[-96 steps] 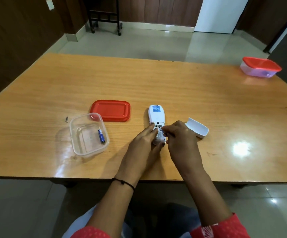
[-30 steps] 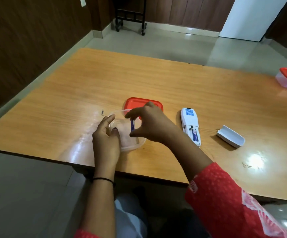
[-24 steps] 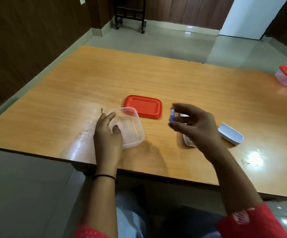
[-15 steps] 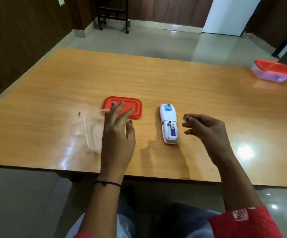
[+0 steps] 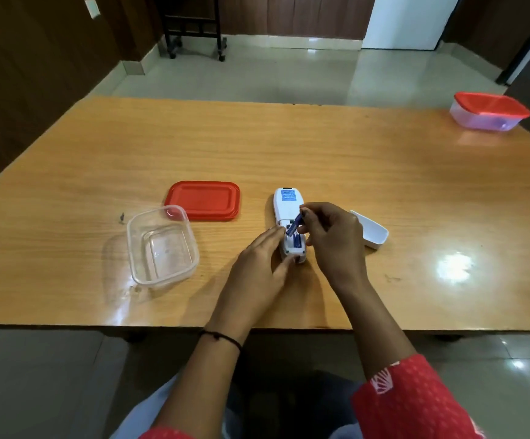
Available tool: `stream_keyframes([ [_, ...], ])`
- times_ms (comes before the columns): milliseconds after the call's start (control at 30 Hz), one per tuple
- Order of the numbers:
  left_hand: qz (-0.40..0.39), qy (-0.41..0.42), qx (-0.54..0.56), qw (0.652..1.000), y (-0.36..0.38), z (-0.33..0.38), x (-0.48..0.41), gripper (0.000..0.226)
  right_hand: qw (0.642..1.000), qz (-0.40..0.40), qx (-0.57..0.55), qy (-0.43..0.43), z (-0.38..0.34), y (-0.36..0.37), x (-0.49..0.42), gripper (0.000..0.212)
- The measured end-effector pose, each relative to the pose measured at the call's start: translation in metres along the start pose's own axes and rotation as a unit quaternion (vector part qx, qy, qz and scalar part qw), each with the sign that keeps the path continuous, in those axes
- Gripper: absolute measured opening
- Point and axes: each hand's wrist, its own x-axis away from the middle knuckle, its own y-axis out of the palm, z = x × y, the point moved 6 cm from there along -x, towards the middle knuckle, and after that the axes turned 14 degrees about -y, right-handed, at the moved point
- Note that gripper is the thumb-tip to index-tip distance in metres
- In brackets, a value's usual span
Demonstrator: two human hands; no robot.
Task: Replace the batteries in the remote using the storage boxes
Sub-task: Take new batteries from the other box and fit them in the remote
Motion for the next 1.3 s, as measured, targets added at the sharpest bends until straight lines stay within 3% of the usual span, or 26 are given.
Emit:
stream_keyframes([
  [300,0.007,0.011,0.023,1.0,-0.001,-0.001,0.001,0.053,0.991,0.004,0.09,-0.101,-0.018,0.001,-0.003,0.012],
  [700,0.027,-0.002,0.093,0.995,-0.005,-0.004,-0.004,0.048,0.999,0.012,-0.023,-0.02,-0.011,-0.005,-0.005,0.012],
  [967,0.049,0.001,0.062,0.997,0.002,-0.007,-0.005,0.049,0.99,-0.036,0.087,-0.103,-0.015,0.009,-0.003,0.008],
  [1300,0.075,0.018,0.064,0.995,0.003,-0.009,-0.005,0.044,0.96,-0.099,0.243,-0.096,-0.008,0.019,0.004,0.022],
])
